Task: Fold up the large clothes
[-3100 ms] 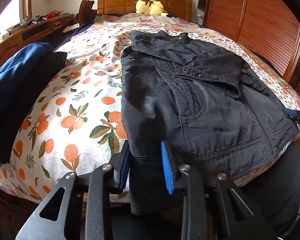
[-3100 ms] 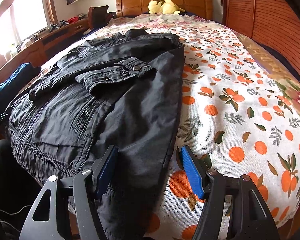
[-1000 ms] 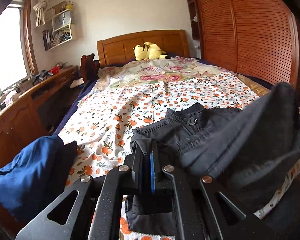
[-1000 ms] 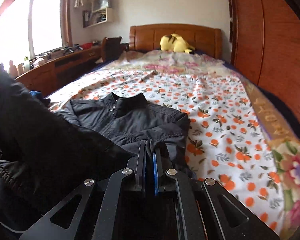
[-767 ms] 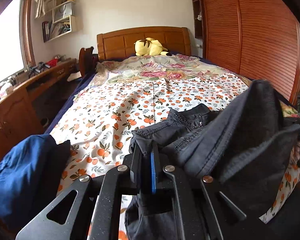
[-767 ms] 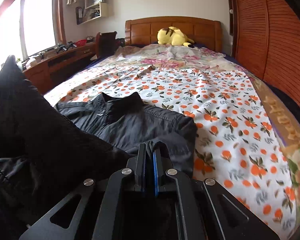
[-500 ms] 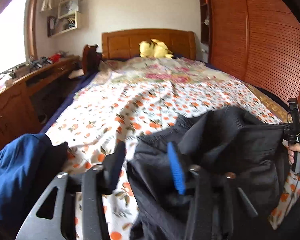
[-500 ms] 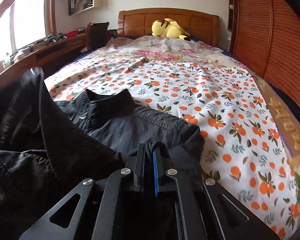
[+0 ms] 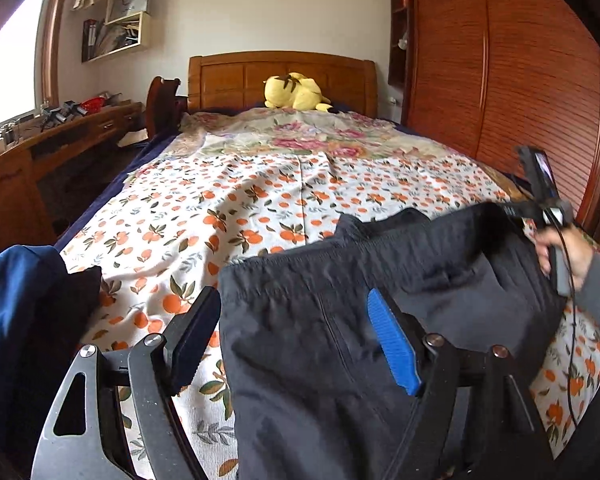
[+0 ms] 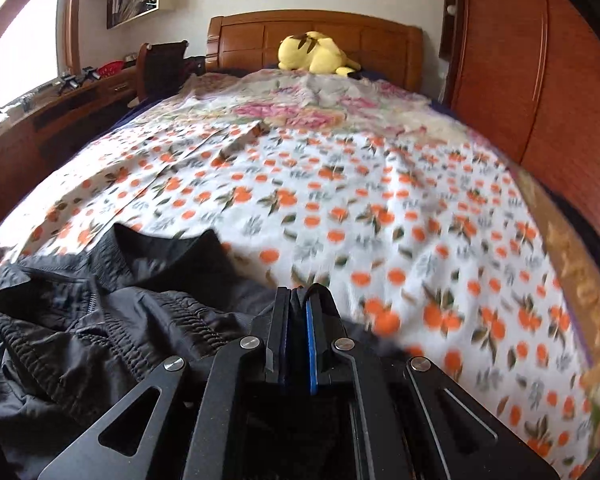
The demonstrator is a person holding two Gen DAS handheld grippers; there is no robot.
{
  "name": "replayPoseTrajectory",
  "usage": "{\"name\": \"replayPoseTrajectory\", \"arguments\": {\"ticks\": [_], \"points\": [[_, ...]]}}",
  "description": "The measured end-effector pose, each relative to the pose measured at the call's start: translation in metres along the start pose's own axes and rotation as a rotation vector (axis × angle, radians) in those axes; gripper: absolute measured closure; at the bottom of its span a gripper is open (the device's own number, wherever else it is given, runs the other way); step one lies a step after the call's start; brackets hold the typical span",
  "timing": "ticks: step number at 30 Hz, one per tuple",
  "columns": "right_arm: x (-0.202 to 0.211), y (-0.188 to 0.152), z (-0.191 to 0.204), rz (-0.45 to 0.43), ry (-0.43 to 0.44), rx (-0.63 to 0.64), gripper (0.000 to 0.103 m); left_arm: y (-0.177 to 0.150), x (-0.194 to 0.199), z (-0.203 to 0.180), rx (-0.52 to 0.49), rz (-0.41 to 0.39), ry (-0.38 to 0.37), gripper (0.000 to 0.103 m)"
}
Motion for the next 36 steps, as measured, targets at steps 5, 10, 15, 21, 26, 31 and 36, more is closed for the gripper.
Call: {"name": "replayPoseTrajectory", "arguments": {"ticks": [5, 10, 15, 21, 26, 31, 36], "points": [[-0.022, 0.025, -0.007, 0.001, -0.157, -0.048, 0.098, -0.002, -0.001, 0.003, 0.002, 0.006, -0.003, 0.026], [-0.060, 0.035, -0.024, 0.157, -0.119, -0.173, 0.094, -0.001, -0.004, 0.003, 0.011, 0.009, -0.008, 0.026], [-0.037, 0.038, -0.017, 0.126, -0.051, -0.111, 0.066, -0.002, -0.007, -0.005, -0.002, 0.009, -0.021, 0.026], [0.015, 0.025, -0.043, 0.036, -0.062, -0.102, 0.036, -0.002, -0.015, -0.019, -0.008, 0.020, -0.049, 0.026], [0.001, -0.003, -0.048, 0.147, -0.074, -0.041, 0.036, -0.003, -0.024, -0.036, -0.033, 0.031, -0.072, 0.026], [-0.034, -0.038, -0.048, 0.267, 0.017, -0.086, 0.036, -0.009, -0.035, -0.049, -0.057, 0.059, -0.086, 0.026], [-0.045, -0.051, -0.055, 0.303, 0.111, -0.146, 0.047, -0.015, -0.042, -0.053, -0.070, 0.081, -0.091, 0.026]]}}
Point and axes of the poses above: each gripper's, at about its wrist camera, not at the fingertips, and x roughly against the way its jaws point, z to its left, y to its top, the point moved 1 cm from there along -x, roughly the way its jaws point, and after that the axes turned 9 degrees about x, right-handed, at the moved point
